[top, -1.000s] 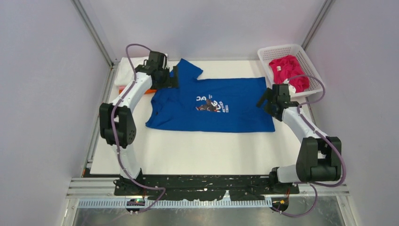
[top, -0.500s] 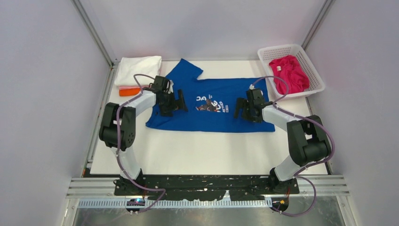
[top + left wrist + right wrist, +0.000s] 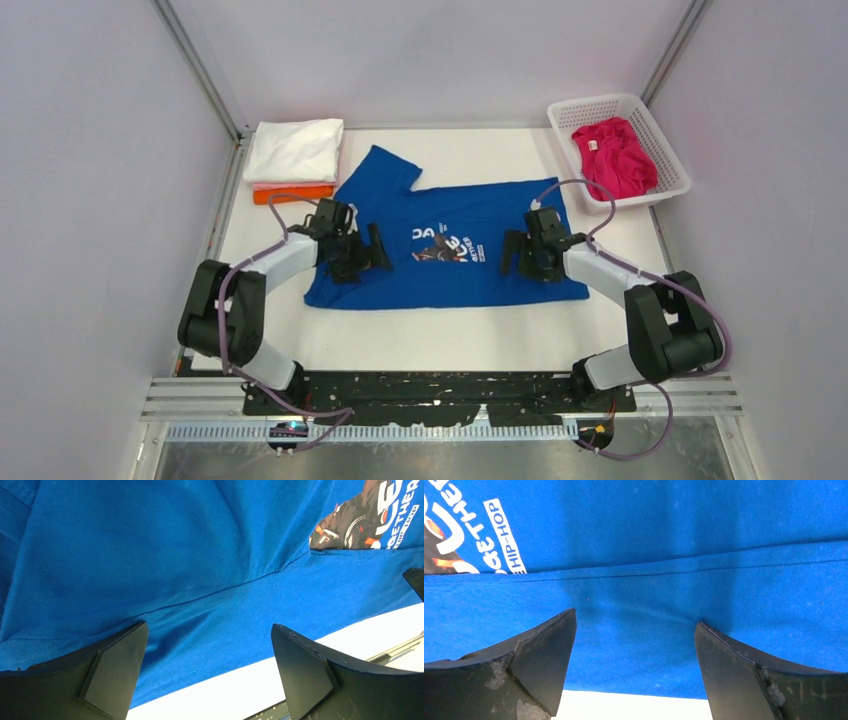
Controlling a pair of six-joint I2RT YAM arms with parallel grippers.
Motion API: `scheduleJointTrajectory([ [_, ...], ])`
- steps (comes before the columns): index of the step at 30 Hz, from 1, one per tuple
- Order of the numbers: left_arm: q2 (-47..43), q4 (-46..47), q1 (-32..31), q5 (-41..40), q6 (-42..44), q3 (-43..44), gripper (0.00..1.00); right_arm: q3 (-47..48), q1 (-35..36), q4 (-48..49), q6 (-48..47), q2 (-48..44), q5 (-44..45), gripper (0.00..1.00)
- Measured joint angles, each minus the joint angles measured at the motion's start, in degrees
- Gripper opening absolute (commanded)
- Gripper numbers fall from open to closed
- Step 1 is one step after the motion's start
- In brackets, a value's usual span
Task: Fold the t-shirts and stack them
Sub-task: Fold the flattened tshirt in 1/3 of the way
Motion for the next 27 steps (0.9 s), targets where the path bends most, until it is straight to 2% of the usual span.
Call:
scheduleJointTrajectory([
  [6,-9.5,0.3,-2.8,-0.7,-3.2,-9.4,1.00,-6.1,2.8,-8.3,2.5,-9.1,0.0,0.95],
  [14,-18.6,-1.6,-9.0,-5.1,-7.8,-16.1,1.00,-10.5,6.4,-19.6,5.1,-17.3,-2.0,0.95],
  [22,-28.1,-8.3,-10.1,-7.0,-11.9,-21.1,1.00,-12.8,7.9,-23.1,7.4,-21.9,-5.9,0.95],
  [27,-29.0,-10.8,-10.2,-7.3,-12.2,-21.3,1.00,-14.0,8.6,-23.9,9.2,-24.2,-7.6,0.96],
])
